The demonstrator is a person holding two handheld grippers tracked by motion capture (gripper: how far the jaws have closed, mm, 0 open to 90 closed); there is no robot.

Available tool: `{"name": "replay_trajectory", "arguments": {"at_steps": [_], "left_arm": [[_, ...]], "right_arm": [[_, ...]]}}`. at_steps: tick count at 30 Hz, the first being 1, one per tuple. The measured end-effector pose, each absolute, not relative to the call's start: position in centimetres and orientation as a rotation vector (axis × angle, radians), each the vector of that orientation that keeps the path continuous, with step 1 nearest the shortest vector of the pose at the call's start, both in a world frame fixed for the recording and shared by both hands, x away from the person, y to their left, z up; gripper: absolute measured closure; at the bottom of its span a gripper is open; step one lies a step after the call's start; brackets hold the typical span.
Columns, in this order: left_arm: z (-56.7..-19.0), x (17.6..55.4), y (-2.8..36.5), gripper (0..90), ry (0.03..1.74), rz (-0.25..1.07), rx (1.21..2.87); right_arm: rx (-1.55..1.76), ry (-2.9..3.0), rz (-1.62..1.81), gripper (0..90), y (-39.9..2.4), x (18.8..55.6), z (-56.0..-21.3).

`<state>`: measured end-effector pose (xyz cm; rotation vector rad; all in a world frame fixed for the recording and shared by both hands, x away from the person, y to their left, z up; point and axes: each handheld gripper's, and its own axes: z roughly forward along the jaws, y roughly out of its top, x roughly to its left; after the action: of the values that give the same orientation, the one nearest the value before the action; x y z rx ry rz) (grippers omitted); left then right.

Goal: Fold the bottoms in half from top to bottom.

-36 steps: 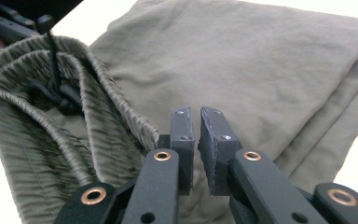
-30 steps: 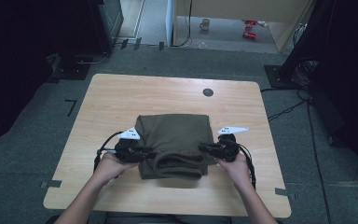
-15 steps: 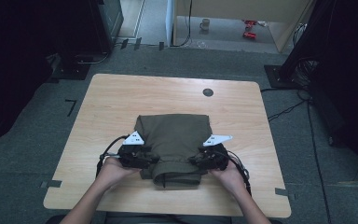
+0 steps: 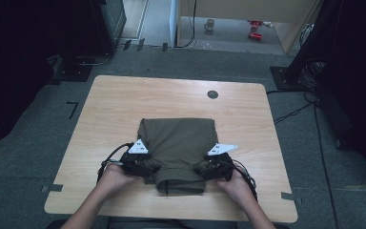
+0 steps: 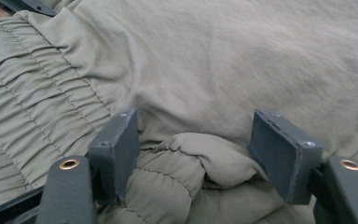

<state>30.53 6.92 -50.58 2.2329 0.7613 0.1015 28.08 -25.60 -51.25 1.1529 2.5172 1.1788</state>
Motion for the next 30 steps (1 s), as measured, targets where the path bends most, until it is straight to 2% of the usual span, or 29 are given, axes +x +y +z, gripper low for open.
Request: {"name": "replay_trajectory", "arguments": {"at_steps": [9,14,22,30], "left_arm": [[-50.8,31.5,7.0,43.4,0.785,0.141,2.212],[-50.9,32.5,7.5,43.8,0.815,0.113,2.166],[-50.2,32.7,7.6,39.4,0.818,0.121,2.162],[-49.2,32.5,7.8,37.6,0.821,0.174,2.15]], "right_arm": [[1.141,2.498,1.161,36.6,-24.7,27.8,-51.3],[1.148,2.481,1.168,35.7,-24.2,28.0,-51.3],[1.188,2.473,1.215,28.9,-24.7,28.5,-51.2],[1.078,2.43,1.175,26.8,-24.8,28.5,-50.5]]}}
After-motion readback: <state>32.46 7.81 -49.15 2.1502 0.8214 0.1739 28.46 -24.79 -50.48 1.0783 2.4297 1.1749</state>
